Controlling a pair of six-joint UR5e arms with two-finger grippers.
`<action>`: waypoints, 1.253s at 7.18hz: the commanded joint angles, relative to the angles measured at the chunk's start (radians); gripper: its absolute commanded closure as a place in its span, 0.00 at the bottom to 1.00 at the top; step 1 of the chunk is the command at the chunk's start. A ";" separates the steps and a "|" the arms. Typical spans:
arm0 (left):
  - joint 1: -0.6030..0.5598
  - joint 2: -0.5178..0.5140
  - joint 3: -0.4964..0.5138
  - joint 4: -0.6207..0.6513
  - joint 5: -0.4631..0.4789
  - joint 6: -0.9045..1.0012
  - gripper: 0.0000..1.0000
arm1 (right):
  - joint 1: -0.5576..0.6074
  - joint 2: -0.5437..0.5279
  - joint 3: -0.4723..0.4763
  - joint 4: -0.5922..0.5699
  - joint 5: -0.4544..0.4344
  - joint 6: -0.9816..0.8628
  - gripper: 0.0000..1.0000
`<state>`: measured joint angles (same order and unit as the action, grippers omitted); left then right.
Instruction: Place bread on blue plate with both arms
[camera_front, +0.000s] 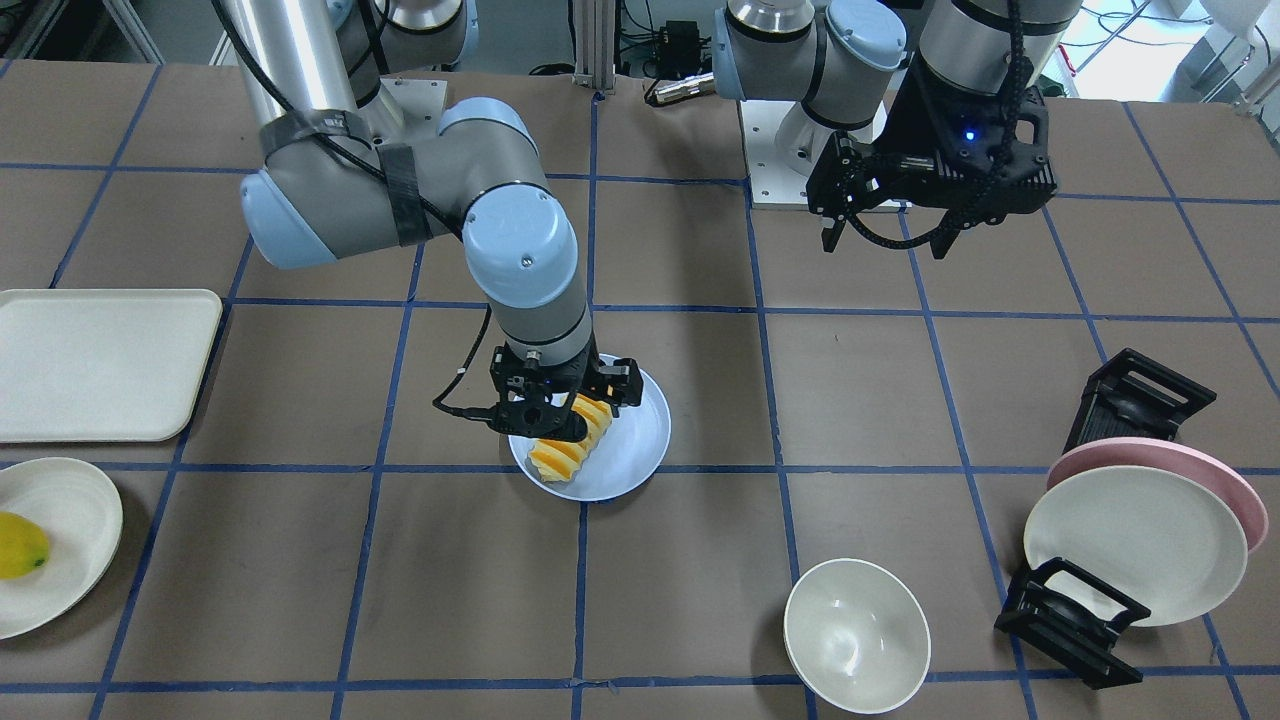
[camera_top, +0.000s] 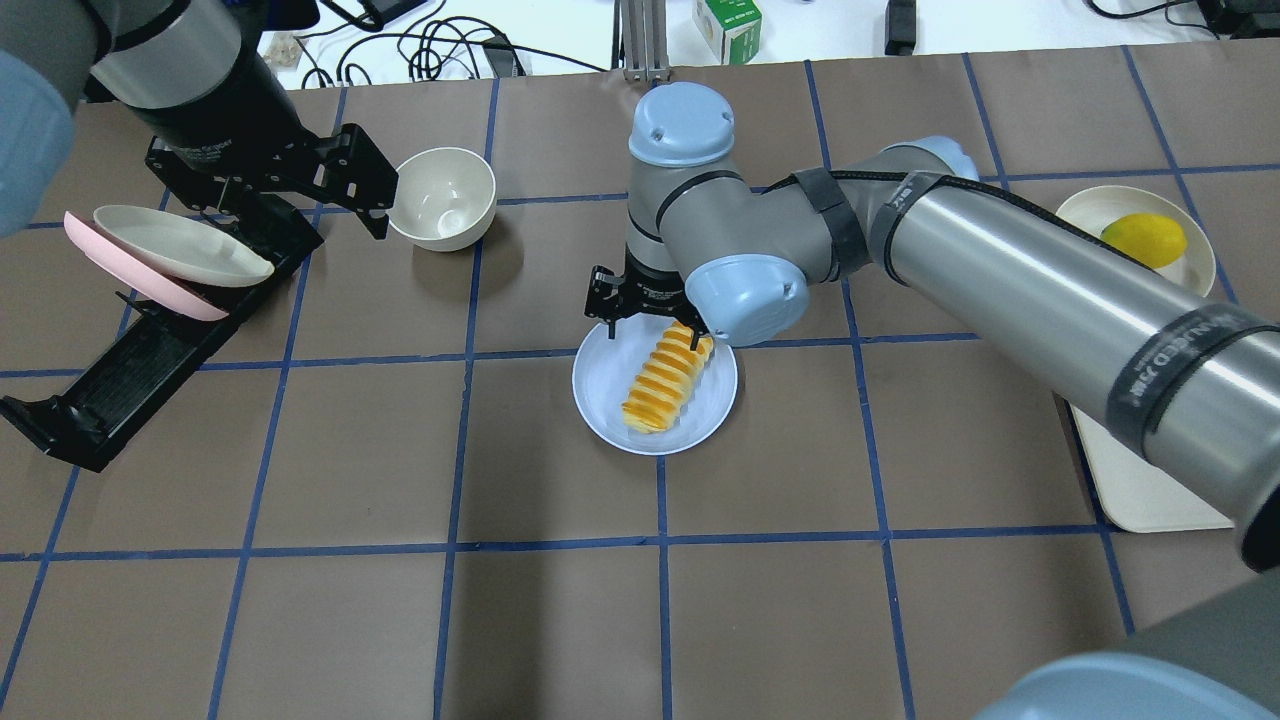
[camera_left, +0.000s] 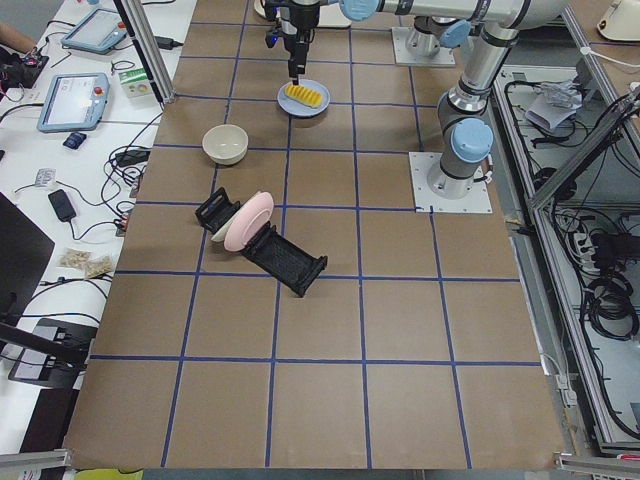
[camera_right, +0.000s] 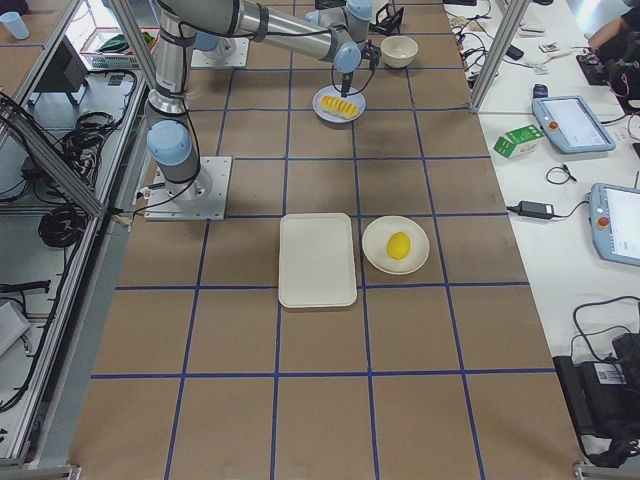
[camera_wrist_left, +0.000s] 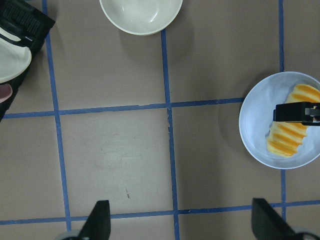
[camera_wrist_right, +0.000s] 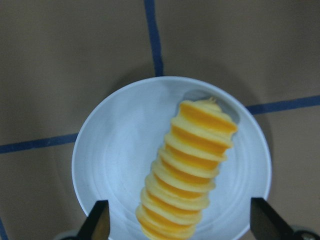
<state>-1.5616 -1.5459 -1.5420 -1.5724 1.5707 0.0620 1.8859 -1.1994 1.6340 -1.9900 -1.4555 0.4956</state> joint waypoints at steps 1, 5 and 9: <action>0.000 0.001 -0.001 0.000 0.000 -0.001 0.00 | -0.132 -0.176 -0.003 0.184 -0.046 -0.029 0.00; 0.000 0.004 0.002 0.009 0.000 -0.017 0.00 | -0.330 -0.423 0.001 0.463 -0.054 -0.345 0.00; 0.000 0.000 0.003 0.009 0.000 -0.033 0.00 | -0.389 -0.469 0.007 0.478 -0.055 -0.371 0.00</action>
<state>-1.5616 -1.5488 -1.5361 -1.5632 1.5708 0.0321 1.4984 -1.6456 1.6379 -1.5152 -1.5103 0.1337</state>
